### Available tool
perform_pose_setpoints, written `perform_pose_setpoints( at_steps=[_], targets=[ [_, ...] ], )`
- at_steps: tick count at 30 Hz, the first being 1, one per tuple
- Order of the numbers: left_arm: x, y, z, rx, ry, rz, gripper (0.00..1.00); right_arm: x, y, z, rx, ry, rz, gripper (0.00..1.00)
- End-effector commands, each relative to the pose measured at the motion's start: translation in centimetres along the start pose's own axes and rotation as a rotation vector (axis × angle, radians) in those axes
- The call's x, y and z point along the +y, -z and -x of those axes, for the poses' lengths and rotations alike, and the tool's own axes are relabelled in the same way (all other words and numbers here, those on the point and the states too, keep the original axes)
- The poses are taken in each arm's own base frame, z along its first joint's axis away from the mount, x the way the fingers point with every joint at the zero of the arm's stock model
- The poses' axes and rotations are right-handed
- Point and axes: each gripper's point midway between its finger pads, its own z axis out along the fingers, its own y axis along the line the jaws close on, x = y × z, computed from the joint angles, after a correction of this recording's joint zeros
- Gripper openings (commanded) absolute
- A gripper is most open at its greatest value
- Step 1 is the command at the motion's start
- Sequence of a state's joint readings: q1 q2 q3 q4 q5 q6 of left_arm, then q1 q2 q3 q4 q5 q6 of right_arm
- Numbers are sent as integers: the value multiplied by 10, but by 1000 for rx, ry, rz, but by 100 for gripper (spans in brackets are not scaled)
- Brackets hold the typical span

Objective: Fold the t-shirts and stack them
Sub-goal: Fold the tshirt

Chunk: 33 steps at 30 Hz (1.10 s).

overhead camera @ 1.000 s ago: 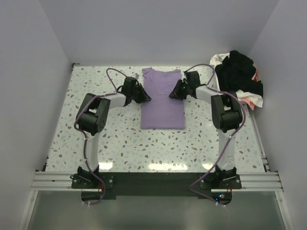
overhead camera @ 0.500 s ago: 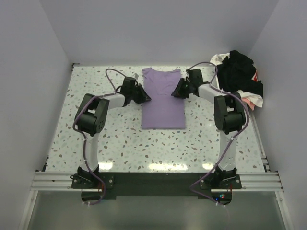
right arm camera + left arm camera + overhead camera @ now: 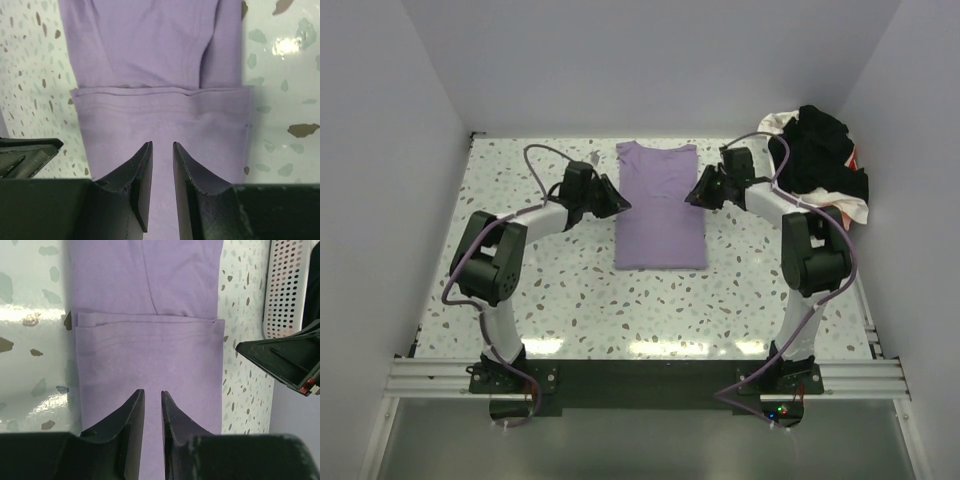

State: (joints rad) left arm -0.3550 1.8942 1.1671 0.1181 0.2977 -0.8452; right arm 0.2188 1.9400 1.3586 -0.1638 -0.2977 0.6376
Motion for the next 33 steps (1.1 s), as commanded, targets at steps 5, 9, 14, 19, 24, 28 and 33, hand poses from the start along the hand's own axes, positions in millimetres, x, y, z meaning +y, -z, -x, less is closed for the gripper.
perform_pose_setpoints(
  at_steps=[5,9,14,19,24,28,33],
  targets=[
    [0,17,-16,6,-8,-7,24,-14,21,-35,33,-11,-6,27],
    [7,38,-58,62,-41,-5,24,-8,47,-68,26,9,-7,27],
    [8,56,-95,100,-82,-22,24,-9,63,-122,78,31,2,27],
    [39,57,-135,161,-71,51,23,-35,64,-146,110,15,-61,27],
    [62,65,-150,161,-40,105,21,-56,69,-157,119,1,-113,27],
    [67,69,-154,174,-48,120,21,-71,74,-165,136,-4,-158,27],
    [62,77,-152,171,-56,109,21,-77,86,-163,130,-21,-172,27]
  ],
)
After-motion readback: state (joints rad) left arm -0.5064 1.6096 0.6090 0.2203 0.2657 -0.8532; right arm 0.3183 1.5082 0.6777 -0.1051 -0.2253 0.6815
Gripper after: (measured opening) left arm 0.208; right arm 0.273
